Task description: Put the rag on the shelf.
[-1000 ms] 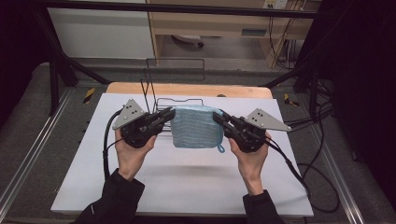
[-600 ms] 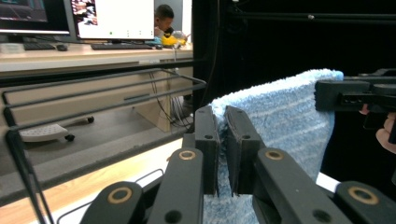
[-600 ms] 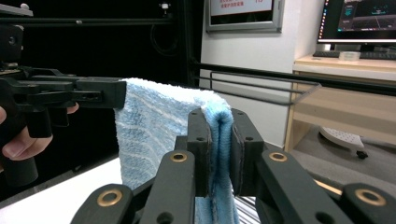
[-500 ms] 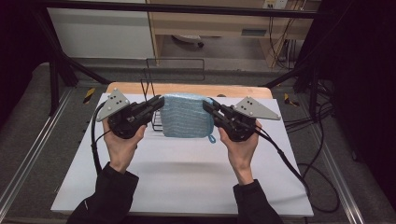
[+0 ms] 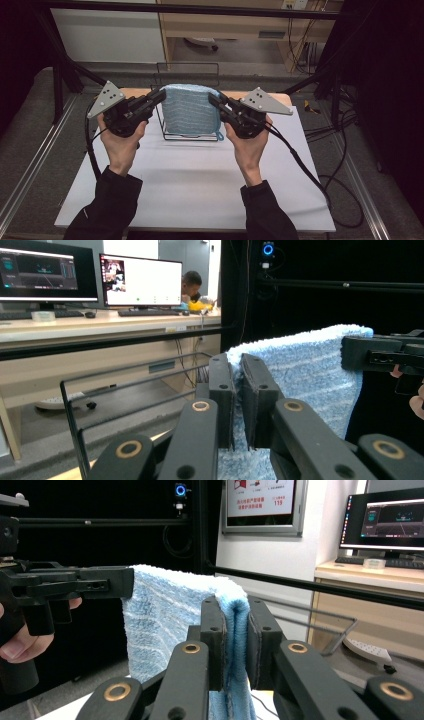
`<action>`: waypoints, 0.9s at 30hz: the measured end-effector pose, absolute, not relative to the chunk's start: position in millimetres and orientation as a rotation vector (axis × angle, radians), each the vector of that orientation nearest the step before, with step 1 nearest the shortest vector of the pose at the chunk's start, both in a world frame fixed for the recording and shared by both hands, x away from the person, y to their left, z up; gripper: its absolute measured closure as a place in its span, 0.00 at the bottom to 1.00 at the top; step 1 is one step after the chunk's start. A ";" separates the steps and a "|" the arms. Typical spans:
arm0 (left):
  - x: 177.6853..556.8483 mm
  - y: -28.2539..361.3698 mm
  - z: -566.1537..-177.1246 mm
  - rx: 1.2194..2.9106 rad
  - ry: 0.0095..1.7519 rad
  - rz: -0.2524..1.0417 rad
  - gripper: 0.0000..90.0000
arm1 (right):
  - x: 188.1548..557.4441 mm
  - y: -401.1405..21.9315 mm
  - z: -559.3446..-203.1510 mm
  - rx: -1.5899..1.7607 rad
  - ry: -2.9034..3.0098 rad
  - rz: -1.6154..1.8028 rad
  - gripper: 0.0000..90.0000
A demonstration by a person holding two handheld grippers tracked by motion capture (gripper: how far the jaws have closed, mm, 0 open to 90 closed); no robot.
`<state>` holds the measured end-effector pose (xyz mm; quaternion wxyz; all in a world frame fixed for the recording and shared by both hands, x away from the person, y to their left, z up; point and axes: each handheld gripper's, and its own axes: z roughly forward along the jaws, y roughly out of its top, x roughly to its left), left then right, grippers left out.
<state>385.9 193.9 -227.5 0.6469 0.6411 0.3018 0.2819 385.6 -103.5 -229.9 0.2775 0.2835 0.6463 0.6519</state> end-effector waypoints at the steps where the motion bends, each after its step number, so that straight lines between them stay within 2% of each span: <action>1: 386.5 194.6 -225.7 1.454 0.685 0.642 0.94 | 386.5 -102.7 -227.9 0.760 1.731 1.754 0.90; 27: 402.4 201.0 -172.2 1.331 0.672 0.701 0.94 | 405.1 -83.1 -171.9 0.718 1.639 1.786 0.90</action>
